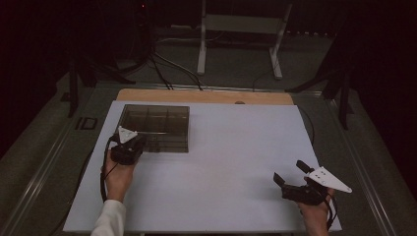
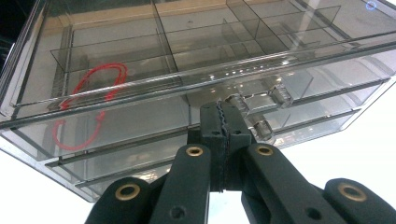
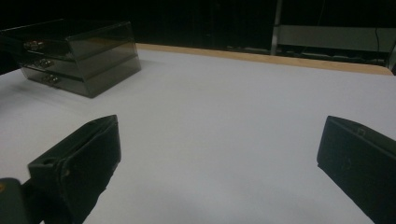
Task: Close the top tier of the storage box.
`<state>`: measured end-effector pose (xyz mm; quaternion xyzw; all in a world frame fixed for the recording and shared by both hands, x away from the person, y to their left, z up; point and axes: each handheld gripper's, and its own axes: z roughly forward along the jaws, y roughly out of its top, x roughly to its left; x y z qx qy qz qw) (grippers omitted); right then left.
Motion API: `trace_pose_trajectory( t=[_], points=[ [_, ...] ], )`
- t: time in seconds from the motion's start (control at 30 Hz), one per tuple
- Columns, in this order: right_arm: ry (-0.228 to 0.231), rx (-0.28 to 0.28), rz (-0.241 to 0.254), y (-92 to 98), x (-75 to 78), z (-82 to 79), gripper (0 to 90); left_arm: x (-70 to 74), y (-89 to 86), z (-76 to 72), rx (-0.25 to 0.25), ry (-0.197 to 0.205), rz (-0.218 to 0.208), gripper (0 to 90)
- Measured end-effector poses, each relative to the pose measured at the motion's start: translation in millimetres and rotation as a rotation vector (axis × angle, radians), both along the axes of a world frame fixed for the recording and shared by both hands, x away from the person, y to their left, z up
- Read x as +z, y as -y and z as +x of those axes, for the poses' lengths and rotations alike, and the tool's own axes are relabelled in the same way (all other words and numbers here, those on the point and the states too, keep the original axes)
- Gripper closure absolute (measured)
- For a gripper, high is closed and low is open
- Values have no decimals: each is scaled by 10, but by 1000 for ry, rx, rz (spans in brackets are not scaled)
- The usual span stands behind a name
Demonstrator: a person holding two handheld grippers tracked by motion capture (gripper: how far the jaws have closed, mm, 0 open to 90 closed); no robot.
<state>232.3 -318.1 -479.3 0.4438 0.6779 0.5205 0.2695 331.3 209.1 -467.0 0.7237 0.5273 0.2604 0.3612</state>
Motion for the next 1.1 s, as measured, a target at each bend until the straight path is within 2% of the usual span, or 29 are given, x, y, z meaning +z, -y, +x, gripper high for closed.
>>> trace_pose_trajectory(
  t=[0.77, 0.9, 1.1],
  points=[
    [-1, 1, 0, 0, -2, 2, 0, -2, -29, -1, -3, -12, -2, 900],
    [-3, -1, 1, 0, -3, 2, 0, 13, -33, -30, -12, -6, 5, 900],
    [-3, 0, 0, -1, -2, 1, 0, 49, -64, -78, -16, 6, -7, 900]
  ],
)
